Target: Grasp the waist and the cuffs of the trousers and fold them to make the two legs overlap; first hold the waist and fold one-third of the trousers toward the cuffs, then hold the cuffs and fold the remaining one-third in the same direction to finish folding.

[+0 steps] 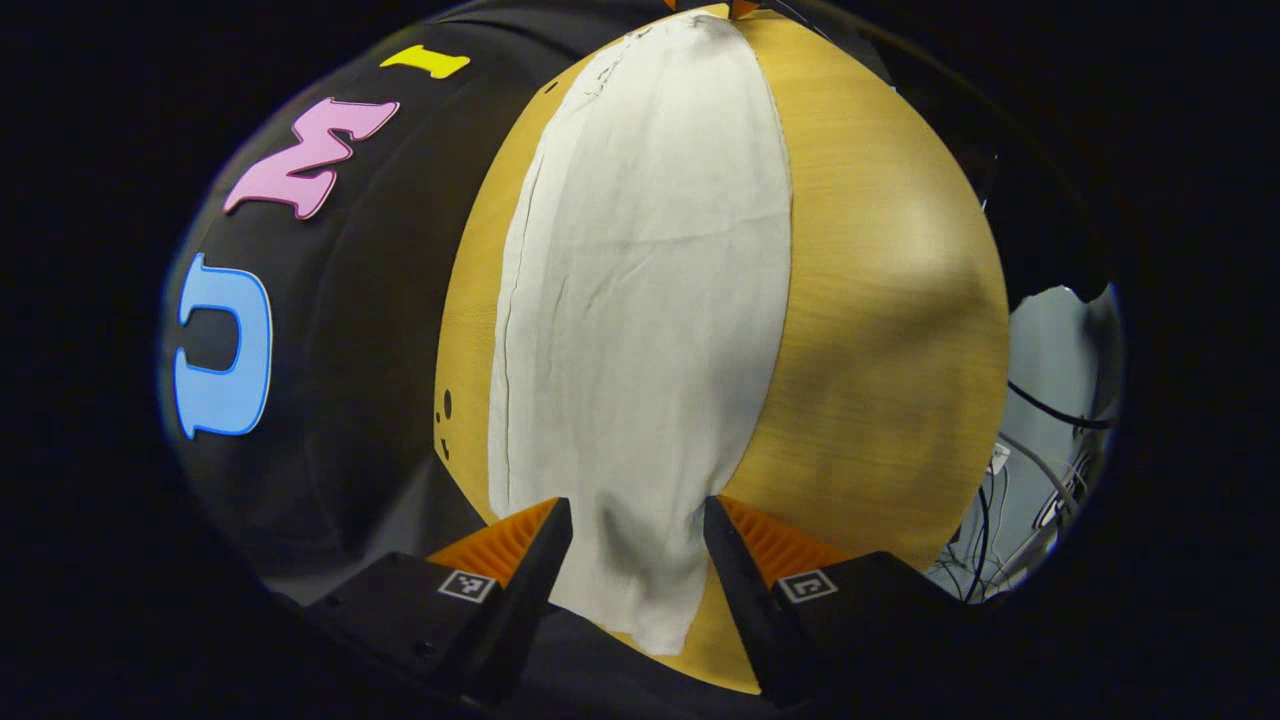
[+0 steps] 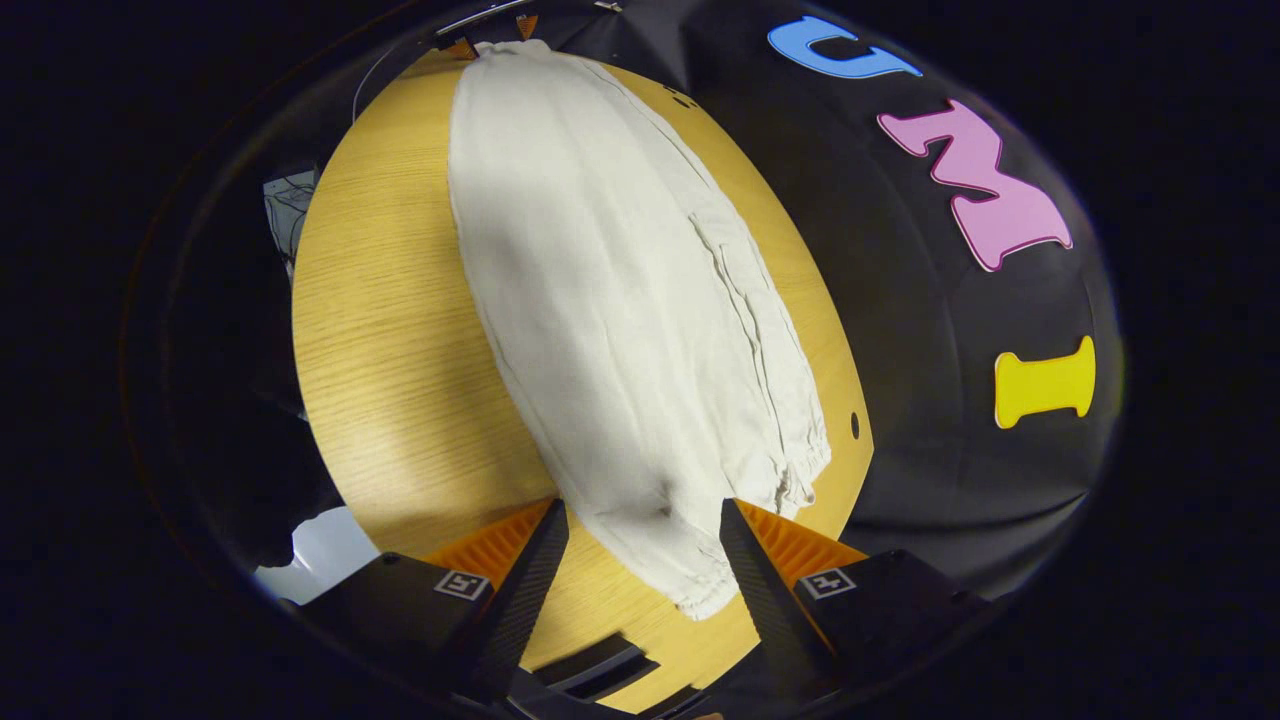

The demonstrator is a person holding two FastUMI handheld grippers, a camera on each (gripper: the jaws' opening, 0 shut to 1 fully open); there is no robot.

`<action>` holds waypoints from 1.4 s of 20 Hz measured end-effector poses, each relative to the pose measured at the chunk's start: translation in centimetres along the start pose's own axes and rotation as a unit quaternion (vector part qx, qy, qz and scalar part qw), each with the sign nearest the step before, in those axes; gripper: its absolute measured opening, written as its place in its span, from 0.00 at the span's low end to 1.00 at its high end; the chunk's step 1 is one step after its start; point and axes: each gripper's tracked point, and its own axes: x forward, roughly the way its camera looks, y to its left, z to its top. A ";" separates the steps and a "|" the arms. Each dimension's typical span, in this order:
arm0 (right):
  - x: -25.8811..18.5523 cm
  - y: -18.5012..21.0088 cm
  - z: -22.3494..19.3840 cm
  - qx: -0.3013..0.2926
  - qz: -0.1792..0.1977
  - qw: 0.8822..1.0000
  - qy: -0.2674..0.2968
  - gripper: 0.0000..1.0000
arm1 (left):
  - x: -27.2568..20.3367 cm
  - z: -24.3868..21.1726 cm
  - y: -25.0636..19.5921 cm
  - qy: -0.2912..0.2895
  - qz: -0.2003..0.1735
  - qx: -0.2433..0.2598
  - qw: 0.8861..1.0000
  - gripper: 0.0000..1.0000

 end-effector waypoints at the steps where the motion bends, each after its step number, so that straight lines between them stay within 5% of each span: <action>1: 0.3 -0.3 0.1 -0.002 -0.001 1.000 0.001 0.96 | 0.5 0.0 0.1 0.005 -0.002 0.006 1.000 0.81; 2: 0.5 -0.6 0.2 -0.006 -0.002 1.000 0.003 0.95 | 0.9 -0.1 0.0 0.009 -0.007 0.011 1.000 0.67; 3: 0.8 -0.7 0.1 -0.010 0.000 1.000 0.007 0.95 | 1.2 -0.3 0.0 0.014 -0.007 0.015 1.000 0.63; 4: 1.1 -0.5 0.0 -0.011 0.006 1.000 0.011 0.93 | 1.5 -0.3 0.1 0.016 -0.006 0.017 1.000 0.45; 5: 1.3 -0.4 -0.2 -0.010 0.010 1.000 0.016 0.90 | 1.5 -0.3 0.1 0.017 -0.008 0.017 1.000 0.39; 7: 1.8 -0.4 -0.5 -0.013 0.007 0.999 0.028 0.65 | 1.9 -0.4 -0.1 0.021 -0.012 0.012 1.000 0.20; 9: 2.3 0.0 -1.2 -0.025 0.005 0.998 0.048 0.51 | 2.1 -0.3 -0.1 0.022 -0.016 0.003 1.000 0.10; 11: 2.4 0.5 -1.2 -0.049 0.007 0.997 0.051 0.12 | 2.0 -0.3 -0.2 0.021 -0.017 -0.005 1.000 0.09; 15: 2.4 0.6 -1.2 -0.078 -0.010 0.996 0.050 0.05 | 2.1 -0.3 0.0 0.019 -0.008 -0.004 1.000 0.06; 18: 2.4 0.4 -1.3 -0.068 -0.021 0.996 0.056 0.10 | 2.2 -0.4 0.2 0.023 -0.004 -0.008 1.000 0.06; 28: 0.1 -7.1 2.6 -0.007 -0.139 0.990 0.013 0.05 | 0.8 0.8 8.2 0.013 0.115 -0.137 0.984 0.05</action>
